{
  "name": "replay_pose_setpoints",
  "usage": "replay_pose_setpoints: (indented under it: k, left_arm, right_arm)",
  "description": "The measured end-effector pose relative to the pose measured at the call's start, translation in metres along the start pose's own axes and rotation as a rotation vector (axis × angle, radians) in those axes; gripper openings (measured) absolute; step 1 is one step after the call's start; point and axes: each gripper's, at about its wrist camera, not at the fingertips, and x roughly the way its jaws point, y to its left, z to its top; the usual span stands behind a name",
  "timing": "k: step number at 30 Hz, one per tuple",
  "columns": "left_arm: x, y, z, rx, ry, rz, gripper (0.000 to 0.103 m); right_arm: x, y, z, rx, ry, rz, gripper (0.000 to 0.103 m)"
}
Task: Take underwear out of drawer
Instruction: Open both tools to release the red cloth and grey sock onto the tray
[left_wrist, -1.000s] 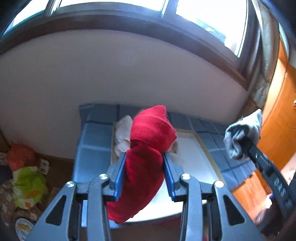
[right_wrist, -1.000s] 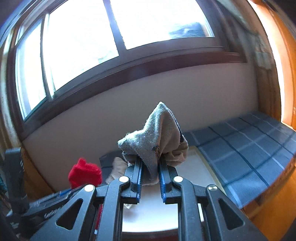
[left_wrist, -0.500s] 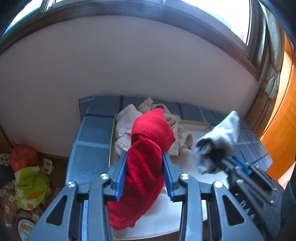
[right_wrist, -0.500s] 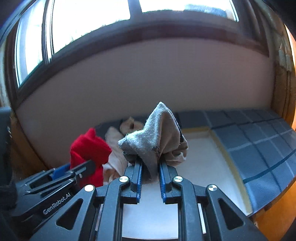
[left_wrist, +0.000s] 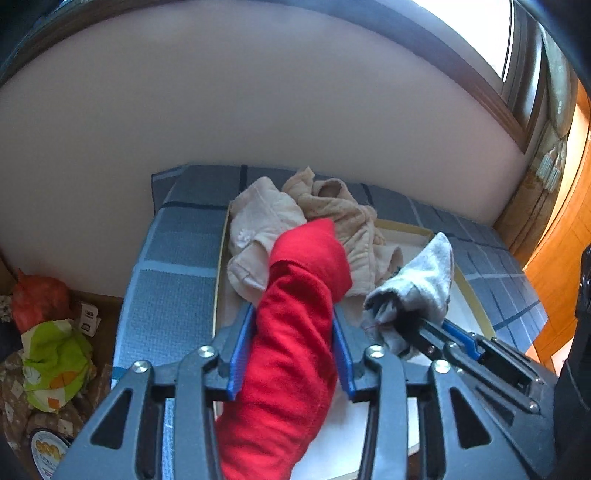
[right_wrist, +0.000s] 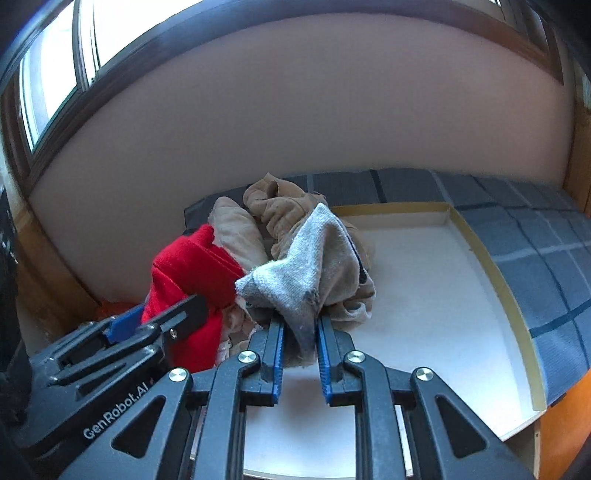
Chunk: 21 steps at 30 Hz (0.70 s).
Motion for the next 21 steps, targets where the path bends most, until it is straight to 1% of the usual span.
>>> replay_pose_setpoints:
  k: [2,5,7,9,10,11,12,13,14,16,17,18,20,21]
  left_arm:
    - [0.0,0.001,0.0,-0.007,-0.004,0.0,0.04]
    - [0.0,0.006,0.001,-0.038,-0.01,-0.018,0.044]
    - [-0.002,0.01,0.0,-0.053,-0.025,-0.024,0.05]
    - [-0.005,0.014,0.001,-0.069,-0.038,-0.019,0.061]
    - [-0.007,0.016,0.001,-0.071,-0.048,-0.019,0.063]
    - [-0.011,0.016,0.001,-0.065,-0.063,-0.018,0.066]
    - [-0.016,0.014,0.001,-0.045,-0.079,-0.013,0.068]
    - [-0.021,0.012,0.001,-0.026,-0.093,-0.007,0.07]
    - [-0.027,0.009,0.001,0.003,-0.114,0.006,0.073]
    - [-0.039,0.002,0.0,0.056,-0.155,0.029,0.081]
    - [-0.045,0.0,0.0,0.069,-0.173,0.036,0.088]
    - [-0.05,-0.001,0.0,0.075,-0.189,0.041,0.095]
    - [-0.061,0.001,-0.001,0.072,-0.223,0.055,0.1]
    - [-0.064,0.004,-0.003,0.064,-0.228,0.064,0.101]
  right_arm:
    - [0.003,-0.002,0.001,0.013,0.012,0.013,0.018]
    - [0.006,-0.004,0.004,0.043,0.027,0.046,0.019]
    - [0.008,-0.007,0.005,0.069,0.034,0.084,0.02]
    - [0.008,-0.011,0.006,0.11,0.041,0.129,0.021]
    - [0.009,-0.015,0.006,0.14,0.055,0.157,0.021]
    - [0.009,-0.018,0.007,0.159,0.063,0.174,0.025]
    - [0.008,-0.02,0.007,0.173,0.059,0.193,0.026]
    - [0.006,-0.02,0.008,0.182,0.049,0.208,0.028]
    - [0.001,-0.022,0.008,0.198,0.027,0.233,0.029]
    - [-0.009,-0.024,0.009,0.215,-0.007,0.265,0.03]
    - [-0.017,-0.025,0.009,0.226,-0.037,0.284,0.03]
    - [-0.023,-0.026,0.009,0.23,-0.055,0.287,0.03]
    - [-0.038,-0.026,0.008,0.232,-0.112,0.275,0.03]
    - [-0.041,-0.027,0.008,0.231,-0.124,0.265,0.03]
